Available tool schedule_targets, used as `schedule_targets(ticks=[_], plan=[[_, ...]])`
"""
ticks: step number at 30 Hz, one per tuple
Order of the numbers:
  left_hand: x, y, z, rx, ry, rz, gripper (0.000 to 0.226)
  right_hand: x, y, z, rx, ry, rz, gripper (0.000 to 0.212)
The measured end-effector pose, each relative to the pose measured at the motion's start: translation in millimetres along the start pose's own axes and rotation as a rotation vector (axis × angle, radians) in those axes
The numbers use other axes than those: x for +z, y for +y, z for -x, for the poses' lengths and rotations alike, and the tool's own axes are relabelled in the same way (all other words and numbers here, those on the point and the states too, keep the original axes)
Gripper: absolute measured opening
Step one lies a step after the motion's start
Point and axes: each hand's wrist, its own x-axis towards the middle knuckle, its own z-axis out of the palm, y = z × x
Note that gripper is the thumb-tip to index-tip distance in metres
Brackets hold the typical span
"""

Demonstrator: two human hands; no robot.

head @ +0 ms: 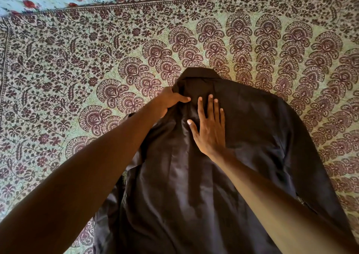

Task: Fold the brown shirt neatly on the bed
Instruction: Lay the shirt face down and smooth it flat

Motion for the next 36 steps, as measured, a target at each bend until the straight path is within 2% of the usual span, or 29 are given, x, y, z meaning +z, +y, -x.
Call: schedule_targets(ticks=[3,7,11,14,17,20,22,24,29,31,33,36], plan=[[-6.7,2.1,0.8,0.063,-0.061,0.081,0.053,-3.0,1.8,1.7,-0.063,-0.013,0.020,0.066],[-6.3,7.5,8.5,0.019,-0.230,0.164,0.043,-0.9,1.1,2.0,-0.122,-0.057,0.109,0.061],[-3.4,9.6,6.9,0.020,-0.173,0.183,0.042,-2.1,-1.4,1.9,-0.125,-0.055,0.125,0.061],[-1.0,6.1,-1.6,0.058,0.009,-0.070,0.042,-0.6,0.2,5.5,-0.150,-0.052,0.152,0.061],[2.7,8.8,-6.6,0.115,0.162,-0.267,0.056,0.3,-1.0,5.1,-0.139,-0.059,0.164,0.060],[3.4,15.7,-4.9,0.209,0.137,-0.345,0.060,0.2,-1.7,4.5,-0.118,-0.052,0.140,0.061],[4.7,19.4,2.3,0.293,0.036,-0.374,0.043,1.1,-1.3,5.7,-0.107,-0.045,0.133,0.061],[5.6,18.7,4.4,0.381,-0.012,-0.412,0.036,2.2,-1.4,7.3,-0.094,-0.042,0.135,0.062],[10.1,14.2,2.1,0.591,0.142,-0.651,0.043,3.5,-4.3,7.3,-0.089,-0.040,0.160,0.062],[13.2,11.8,0.2,0.606,0.133,-0.608,0.044,3.7,-4.7,7.1,-0.083,-0.036,0.162,0.062],[14.3,8.4,-1.9,0.532,0.111,-0.496,0.047,3.7,-5.1,7.6,-0.080,-0.030,0.156,0.062],[8.3,3.5,-3.5,0.361,0.044,-0.152,0.045,4.1,-6.3,7.9,-0.094,-0.034,0.148,0.062]])
